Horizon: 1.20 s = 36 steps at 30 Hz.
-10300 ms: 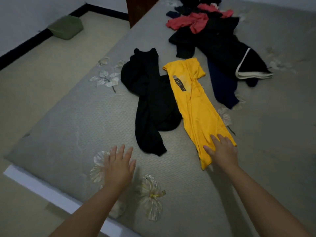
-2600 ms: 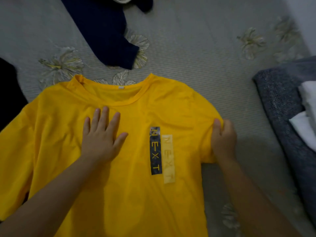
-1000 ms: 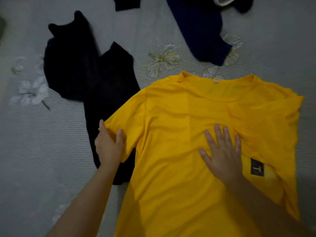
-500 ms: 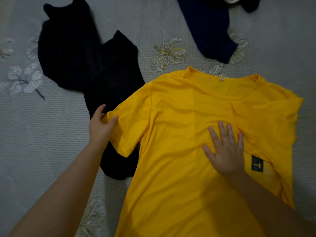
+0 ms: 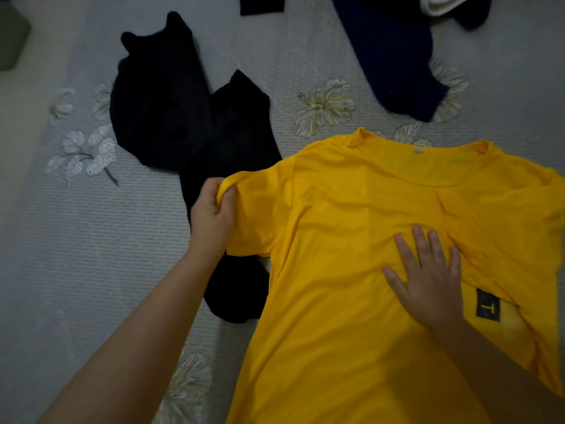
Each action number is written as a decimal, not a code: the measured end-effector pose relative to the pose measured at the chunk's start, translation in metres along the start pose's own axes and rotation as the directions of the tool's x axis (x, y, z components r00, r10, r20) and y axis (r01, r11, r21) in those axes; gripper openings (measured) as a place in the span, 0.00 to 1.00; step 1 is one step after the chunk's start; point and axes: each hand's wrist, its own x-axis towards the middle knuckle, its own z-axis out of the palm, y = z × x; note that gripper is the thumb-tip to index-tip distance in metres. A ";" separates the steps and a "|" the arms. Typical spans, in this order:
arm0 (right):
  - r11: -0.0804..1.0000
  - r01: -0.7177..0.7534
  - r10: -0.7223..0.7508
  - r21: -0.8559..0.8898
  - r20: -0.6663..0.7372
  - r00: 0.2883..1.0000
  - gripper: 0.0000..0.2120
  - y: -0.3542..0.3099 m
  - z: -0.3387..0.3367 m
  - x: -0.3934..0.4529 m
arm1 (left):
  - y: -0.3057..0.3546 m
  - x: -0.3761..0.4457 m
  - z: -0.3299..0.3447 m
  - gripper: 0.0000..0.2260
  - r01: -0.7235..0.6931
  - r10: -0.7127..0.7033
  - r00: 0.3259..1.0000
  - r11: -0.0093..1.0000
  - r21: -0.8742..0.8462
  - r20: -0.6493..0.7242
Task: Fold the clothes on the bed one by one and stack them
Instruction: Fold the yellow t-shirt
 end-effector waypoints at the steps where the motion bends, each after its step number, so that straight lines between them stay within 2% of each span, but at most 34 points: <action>1: 1.000 0.008 -0.008 0.020 -0.005 1.000 0.31 0.001 -0.001 0.000 | 0.013 -0.008 0.008 0.02 -0.058 0.058 0.998 0.998 0.002 0.022; 2: 0.998 0.016 -0.015 0.069 -0.016 1.000 0.31 0.002 -0.003 -0.001 | 0.024 -0.017 0.019 0.04 -0.097 0.097 0.993 0.995 -0.007 0.060; 4: 0.973 0.020 -0.006 0.230 -0.059 0.998 0.33 0.006 -0.010 -0.002 | 0.047 -0.039 0.048 0.16 -0.124 0.122 0.957 0.992 -0.011 0.264; 6: 0.947 0.028 0.010 0.321 -0.115 0.993 0.31 0.014 -0.023 -0.008 | 0.058 -0.064 0.080 0.31 -0.157 0.096 0.827 0.985 0.064 0.554; 7: 0.944 0.038 0.011 0.329 -0.145 0.989 0.29 0.019 -0.030 -0.014 | 0.059 -0.076 0.094 0.35 -0.183 0.092 0.757 0.980 0.075 0.647; 9: 0.945 0.056 0.005 0.323 -0.186 0.983 0.26 0.030 -0.040 -0.031 | 0.056 -0.097 0.106 0.34 -0.243 0.106 0.689 0.966 0.091 0.717; 10: 0.946 0.058 0.004 0.319 -0.191 0.982 0.25 0.035 -0.042 -0.041 | 0.051 -0.106 0.105 0.31 -0.321 0.146 0.686 0.940 0.116 0.713; 11: 0.950 0.048 0.012 0.309 -0.190 0.982 0.25 0.038 -0.044 -0.052 | 0.045 -0.115 0.103 0.29 -0.402 0.186 0.718 0.898 0.181 0.671; 13: 0.965 -0.016 0.063 0.261 -0.174 0.983 0.25 0.047 -0.042 -0.074 | 0.025 -0.126 0.100 0.27 -0.517 0.208 0.752 0.775 0.363 0.626; 15: 0.973 -0.125 0.154 0.192 -0.146 0.977 0.25 0.054 -0.040 -0.097 | 0.008 -0.132 0.096 0.30 -0.519 0.135 0.788 0.670 0.531 0.600; 17: 0.969 -0.215 0.228 0.118 -0.107 0.968 0.25 0.061 -0.034 -0.122 | -0.008 -0.139 0.090 0.39 -0.505 -0.017 0.763 0.609 0.612 0.646; 18: 0.968 -0.237 0.244 0.085 -0.089 0.966 0.26 0.064 -0.030 -0.134 | -0.017 -0.143 0.089 0.41 -0.498 -0.046 0.739 0.635 0.590 0.672; 20: 0.968 -0.245 0.247 0.052 -0.045 0.968 0.30 0.070 -0.023 -0.154 | -0.023 -0.150 0.085 0.40 -0.498 0.005 0.724 0.696 0.518 0.690; 23: 0.961 -0.255 0.264 0.106 -0.090 0.960 0.31 0.078 -0.020 -0.178 | -0.033 -0.167 0.075 0.31 -0.526 0.181 0.792 0.686 0.502 0.583; 24: 0.951 -0.279 0.294 0.132 -0.116 0.949 0.32 0.078 -0.020 -0.187 | -0.037 -0.176 0.069 0.30 -0.512 0.198 0.814 0.688 0.515 0.545; 26: 0.922 -0.348 0.370 0.170 -0.123 0.921 0.36 0.076 -0.024 -0.208 | -0.047 -0.203 0.054 0.29 -0.418 0.125 0.867 0.708 0.569 0.482; 29: 0.853 -0.452 0.468 0.260 0.000 0.884 0.42 0.059 -0.031 -0.247 | -0.066 -0.253 0.032 0.33 -0.208 -0.050 0.923 0.768 0.606 0.380; 31: 0.783 -0.540 0.539 0.308 0.093 0.837 0.44 0.041 -0.033 -0.277 | -0.075 -0.289 0.016 0.37 -0.074 -0.167 0.931 0.784 0.616 0.324; 33: 0.735 -0.586 0.589 0.339 0.108 0.801 0.43 0.022 -0.035 -0.303 | -0.079 -0.319 0.001 0.40 0.032 -0.257 0.924 0.789 0.614 0.282; 34: 0.707 -0.619 0.623 0.343 0.112 0.774 0.42 0.012 -0.038 -0.312 | -0.081 -0.332 -0.005 0.39 0.076 -0.288 0.924 0.784 0.616 0.253; 36: 0.606 -0.724 0.703 0.330 0.204 0.682 0.40 -0.002 -0.038 -0.324 | -0.085 -0.351 -0.016 0.34 0.116 -0.317 0.922 0.775 0.621 0.223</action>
